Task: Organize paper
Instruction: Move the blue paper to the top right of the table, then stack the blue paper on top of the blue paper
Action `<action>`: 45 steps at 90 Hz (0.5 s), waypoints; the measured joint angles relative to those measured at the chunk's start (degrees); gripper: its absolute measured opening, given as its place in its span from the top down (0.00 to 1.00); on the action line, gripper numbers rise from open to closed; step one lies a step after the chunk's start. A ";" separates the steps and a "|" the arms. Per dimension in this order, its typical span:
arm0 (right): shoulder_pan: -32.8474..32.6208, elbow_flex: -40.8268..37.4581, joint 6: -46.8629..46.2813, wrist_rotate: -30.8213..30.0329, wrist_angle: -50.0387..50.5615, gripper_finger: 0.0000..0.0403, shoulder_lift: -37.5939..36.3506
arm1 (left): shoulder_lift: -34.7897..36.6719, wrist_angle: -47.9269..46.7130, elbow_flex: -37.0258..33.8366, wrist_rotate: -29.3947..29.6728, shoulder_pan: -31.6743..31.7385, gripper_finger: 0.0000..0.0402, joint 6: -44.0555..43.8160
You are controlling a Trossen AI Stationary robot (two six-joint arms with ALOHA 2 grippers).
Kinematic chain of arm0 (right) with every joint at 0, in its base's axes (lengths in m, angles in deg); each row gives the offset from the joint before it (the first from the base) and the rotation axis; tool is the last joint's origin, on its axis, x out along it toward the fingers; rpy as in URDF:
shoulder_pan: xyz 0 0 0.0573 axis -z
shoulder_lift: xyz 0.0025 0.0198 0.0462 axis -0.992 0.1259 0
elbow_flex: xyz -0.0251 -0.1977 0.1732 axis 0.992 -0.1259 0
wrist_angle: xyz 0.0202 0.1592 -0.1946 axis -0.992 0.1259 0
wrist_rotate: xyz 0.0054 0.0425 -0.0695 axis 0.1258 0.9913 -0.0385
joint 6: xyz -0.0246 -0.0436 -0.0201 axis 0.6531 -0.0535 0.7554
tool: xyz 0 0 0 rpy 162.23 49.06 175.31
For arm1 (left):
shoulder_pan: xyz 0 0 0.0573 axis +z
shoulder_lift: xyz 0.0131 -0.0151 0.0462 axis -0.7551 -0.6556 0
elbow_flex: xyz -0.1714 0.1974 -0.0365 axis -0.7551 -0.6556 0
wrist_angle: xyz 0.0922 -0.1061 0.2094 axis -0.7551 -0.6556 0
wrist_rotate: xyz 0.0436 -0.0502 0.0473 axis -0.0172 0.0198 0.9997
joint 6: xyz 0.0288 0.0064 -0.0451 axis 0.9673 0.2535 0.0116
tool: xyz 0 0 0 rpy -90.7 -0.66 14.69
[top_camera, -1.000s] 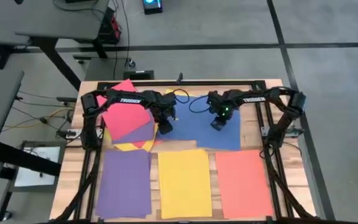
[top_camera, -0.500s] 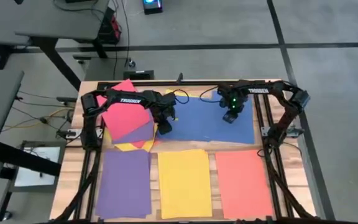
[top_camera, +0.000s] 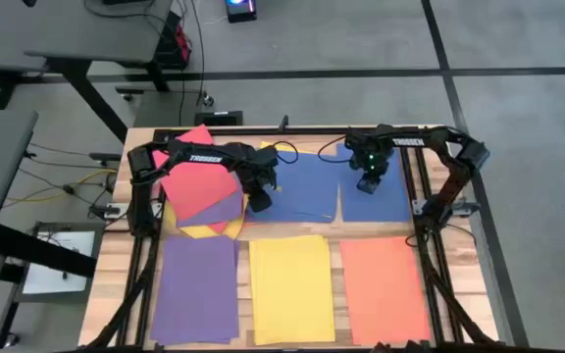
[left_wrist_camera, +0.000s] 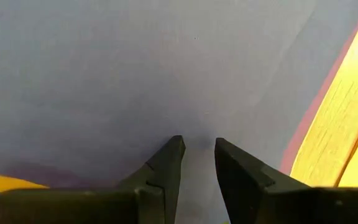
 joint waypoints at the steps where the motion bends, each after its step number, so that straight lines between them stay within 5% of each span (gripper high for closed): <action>1: 0.00 0.00 -0.14 0.00 0.03 0.69 0.00 | 0.00 -0.01 0.01 0.01 0.00 0.80 -0.01; 45: -3.66 7.78 -7.25 0.39 2.88 0.69 -10.22 | 3.94 -3.14 7.90 0.68 0.02 0.80 0.85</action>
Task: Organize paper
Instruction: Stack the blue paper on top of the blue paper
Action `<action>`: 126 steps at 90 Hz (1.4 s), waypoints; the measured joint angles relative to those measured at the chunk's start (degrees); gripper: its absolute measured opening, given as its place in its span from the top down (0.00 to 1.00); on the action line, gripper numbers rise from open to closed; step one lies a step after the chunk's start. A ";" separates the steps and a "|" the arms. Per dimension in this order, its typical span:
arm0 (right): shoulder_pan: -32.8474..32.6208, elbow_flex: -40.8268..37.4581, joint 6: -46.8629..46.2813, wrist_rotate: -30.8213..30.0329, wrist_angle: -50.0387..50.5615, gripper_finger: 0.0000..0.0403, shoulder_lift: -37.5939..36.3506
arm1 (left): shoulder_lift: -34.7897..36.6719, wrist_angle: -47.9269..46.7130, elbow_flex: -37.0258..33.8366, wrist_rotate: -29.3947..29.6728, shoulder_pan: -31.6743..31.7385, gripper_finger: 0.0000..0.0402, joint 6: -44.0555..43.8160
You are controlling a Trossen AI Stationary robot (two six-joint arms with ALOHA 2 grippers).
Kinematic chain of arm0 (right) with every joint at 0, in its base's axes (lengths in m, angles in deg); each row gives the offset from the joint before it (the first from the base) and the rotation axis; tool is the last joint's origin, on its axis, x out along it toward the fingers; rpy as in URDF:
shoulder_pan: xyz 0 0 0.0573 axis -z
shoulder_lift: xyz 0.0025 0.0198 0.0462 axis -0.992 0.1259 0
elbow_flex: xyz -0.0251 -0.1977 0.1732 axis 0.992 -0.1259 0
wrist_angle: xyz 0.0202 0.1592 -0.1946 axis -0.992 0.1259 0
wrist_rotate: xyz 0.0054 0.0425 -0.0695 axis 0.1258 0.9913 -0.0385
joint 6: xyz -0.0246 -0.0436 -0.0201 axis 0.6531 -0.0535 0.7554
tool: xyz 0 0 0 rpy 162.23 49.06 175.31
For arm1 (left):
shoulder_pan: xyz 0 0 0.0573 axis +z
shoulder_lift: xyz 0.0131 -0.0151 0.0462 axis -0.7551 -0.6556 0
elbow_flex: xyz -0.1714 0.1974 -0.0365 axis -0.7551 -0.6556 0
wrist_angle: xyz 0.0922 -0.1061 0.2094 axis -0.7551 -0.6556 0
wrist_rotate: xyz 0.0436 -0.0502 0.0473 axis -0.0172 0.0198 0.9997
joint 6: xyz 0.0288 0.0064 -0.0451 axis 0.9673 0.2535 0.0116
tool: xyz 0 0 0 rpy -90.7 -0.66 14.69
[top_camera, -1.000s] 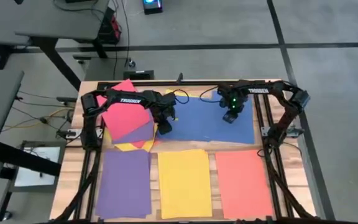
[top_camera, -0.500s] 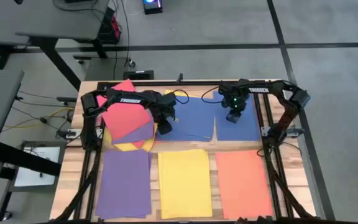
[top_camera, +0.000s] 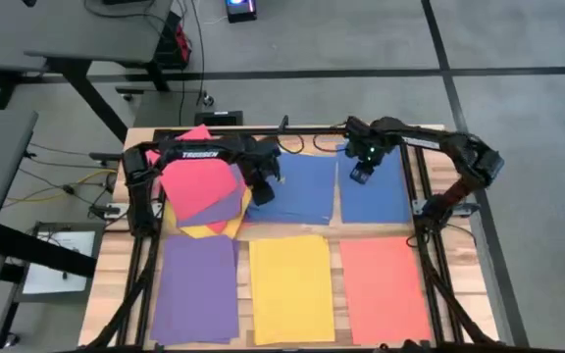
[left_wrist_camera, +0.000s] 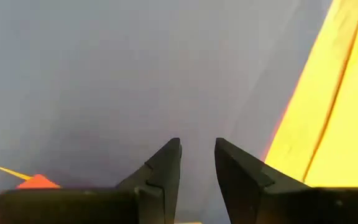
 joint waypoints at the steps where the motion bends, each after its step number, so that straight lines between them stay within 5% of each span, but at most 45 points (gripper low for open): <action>1: 0.00 0.10 -0.47 0.01 -0.02 0.69 -0.39 | 0.01 -0.05 0.25 0.00 0.00 0.80 -0.01; 38: -7.57 0.92 -12.39 3.66 -3.77 0.69 -15.59 | 0.26 -2.78 5.03 -7.03 -1.81 0.74 7.15; 62: -14.61 0.96 -13.23 3.67 -6.14 0.69 -19.59 | -0.97 -4.20 5.09 7.99 -8.57 0.57 17.53; 126: -21.03 0.72 -13.20 3.43 -8.23 0.69 -19.37 | -10.76 -12.51 5.30 15.50 -10.69 0.58 12.16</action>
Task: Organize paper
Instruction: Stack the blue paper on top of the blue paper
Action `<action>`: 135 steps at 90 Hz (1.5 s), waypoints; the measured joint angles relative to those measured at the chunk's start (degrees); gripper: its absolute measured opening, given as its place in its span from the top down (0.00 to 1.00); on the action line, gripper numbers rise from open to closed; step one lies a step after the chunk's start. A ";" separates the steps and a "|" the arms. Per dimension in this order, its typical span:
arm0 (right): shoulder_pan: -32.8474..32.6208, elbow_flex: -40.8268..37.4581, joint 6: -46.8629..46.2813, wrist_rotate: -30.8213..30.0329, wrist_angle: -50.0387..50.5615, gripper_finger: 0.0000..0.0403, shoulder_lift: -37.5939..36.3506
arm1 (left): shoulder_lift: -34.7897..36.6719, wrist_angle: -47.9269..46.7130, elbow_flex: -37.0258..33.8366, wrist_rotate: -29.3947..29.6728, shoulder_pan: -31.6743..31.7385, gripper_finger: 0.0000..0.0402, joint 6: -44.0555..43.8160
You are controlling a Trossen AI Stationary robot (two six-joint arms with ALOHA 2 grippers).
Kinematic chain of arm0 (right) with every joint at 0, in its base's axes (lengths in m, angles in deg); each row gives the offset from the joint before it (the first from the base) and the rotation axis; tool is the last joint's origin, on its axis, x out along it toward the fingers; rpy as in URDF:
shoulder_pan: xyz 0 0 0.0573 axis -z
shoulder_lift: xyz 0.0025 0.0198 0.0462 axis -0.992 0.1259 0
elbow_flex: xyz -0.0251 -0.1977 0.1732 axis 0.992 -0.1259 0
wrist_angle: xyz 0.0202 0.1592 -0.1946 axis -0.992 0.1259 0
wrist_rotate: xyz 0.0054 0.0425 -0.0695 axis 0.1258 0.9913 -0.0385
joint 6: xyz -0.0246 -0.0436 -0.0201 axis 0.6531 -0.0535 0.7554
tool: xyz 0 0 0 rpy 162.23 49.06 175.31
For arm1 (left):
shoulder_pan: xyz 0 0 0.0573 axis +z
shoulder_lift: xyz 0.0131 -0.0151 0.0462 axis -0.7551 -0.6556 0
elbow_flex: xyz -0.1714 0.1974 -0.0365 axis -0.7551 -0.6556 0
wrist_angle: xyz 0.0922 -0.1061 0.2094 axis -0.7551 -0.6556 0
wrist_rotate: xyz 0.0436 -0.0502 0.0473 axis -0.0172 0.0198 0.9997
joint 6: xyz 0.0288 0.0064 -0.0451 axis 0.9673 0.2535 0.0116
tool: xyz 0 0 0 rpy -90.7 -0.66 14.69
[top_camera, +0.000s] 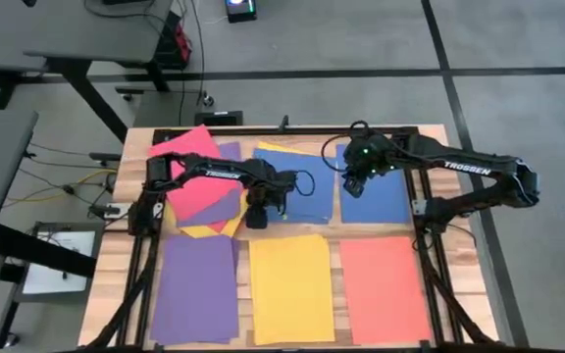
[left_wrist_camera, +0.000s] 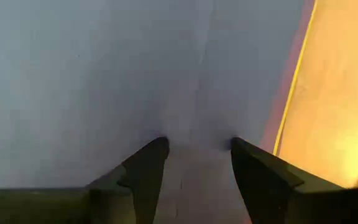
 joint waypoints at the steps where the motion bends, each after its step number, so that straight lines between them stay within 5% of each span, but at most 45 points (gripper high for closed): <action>1: 0.00 0.00 0.00 0.00 0.01 0.69 0.00 | 0.14 0.02 0.00 0.07 0.01 0.58 0.00; 94: -1.22 -0.04 0.00 -0.11 0.07 0.69 0.00 | 0.02 7.80 -3.02 1.83 0.91 0.59 5.99; 105: -1.20 -0.04 0.00 -0.11 0.05 0.69 -0.02 | -0.41 7.67 -3.07 2.16 0.83 0.68 6.06; 121: -1.20 -0.04 0.00 -0.11 0.02 0.69 0.00 | -0.50 8.15 -3.15 1.71 0.81 0.96 6.80; 135: -1.20 -0.04 -0.04 -0.11 0.02 0.69 -0.01 | -0.06 6.75 -1.93 1.68 0.81 0.99 6.62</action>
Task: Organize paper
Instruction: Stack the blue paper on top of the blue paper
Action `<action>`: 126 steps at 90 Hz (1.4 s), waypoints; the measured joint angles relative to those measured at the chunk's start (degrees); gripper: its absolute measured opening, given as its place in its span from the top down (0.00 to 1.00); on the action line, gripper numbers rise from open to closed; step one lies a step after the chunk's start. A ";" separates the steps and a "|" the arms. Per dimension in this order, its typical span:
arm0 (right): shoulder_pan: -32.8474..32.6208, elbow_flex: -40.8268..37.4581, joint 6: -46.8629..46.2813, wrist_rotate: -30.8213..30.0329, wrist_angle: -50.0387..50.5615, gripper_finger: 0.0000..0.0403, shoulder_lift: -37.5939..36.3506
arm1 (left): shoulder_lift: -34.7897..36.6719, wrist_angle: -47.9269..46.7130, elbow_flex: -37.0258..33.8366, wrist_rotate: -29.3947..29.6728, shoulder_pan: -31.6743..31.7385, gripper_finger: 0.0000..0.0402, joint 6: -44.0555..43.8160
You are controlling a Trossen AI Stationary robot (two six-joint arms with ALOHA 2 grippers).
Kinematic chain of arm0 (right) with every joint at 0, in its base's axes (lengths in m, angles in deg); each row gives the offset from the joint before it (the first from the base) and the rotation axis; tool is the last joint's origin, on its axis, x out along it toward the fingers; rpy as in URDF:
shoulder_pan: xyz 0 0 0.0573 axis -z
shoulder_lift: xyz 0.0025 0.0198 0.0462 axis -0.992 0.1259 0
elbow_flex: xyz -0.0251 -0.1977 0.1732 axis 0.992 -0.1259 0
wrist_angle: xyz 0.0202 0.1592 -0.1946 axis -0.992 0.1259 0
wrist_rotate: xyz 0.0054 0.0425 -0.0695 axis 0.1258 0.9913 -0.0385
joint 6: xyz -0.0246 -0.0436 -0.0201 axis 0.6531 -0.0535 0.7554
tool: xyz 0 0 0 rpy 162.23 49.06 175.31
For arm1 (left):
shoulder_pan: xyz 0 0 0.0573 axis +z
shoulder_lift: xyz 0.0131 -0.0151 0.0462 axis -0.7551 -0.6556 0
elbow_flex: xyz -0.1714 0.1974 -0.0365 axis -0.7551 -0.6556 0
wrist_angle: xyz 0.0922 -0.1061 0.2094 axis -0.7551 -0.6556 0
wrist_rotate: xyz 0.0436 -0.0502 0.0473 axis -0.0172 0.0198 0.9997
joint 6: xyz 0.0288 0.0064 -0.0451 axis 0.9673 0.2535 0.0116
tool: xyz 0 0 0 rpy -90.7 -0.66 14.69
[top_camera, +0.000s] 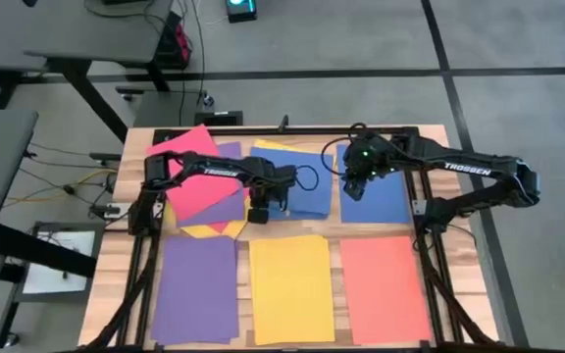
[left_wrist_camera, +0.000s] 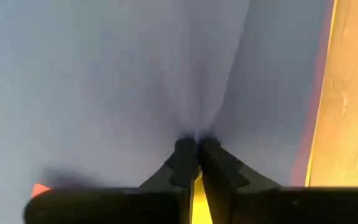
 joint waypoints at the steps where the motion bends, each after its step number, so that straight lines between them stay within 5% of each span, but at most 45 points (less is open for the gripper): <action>1: 0.00 0.00 -0.01 0.00 0.00 0.69 0.00 | 0.12 -0.08 0.14 -0.02 0.00 1.00 0.00; 50: 2.26 12.38 0.10 0.02 7.83 0.69 -0.19 | 10.07 -6.23 10.81 0.09 0.00 1.00 -1.83; 84: 4.45 17.59 -0.52 0.04 14.18 0.69 -3.37 | 10.25 2.32 14.86 0.26 -0.13 1.00 17.38; 109: 4.13 17.59 -6.42 0.02 18.07 0.69 -5.54 | 9.69 19.13 14.87 -1.29 0.48 1.00 38.56; 126: 2.19 17.54 -9.84 -0.06 20.73 0.69 -5.81 | 7.47 19.09 14.89 -1.75 0.75 1.00 34.59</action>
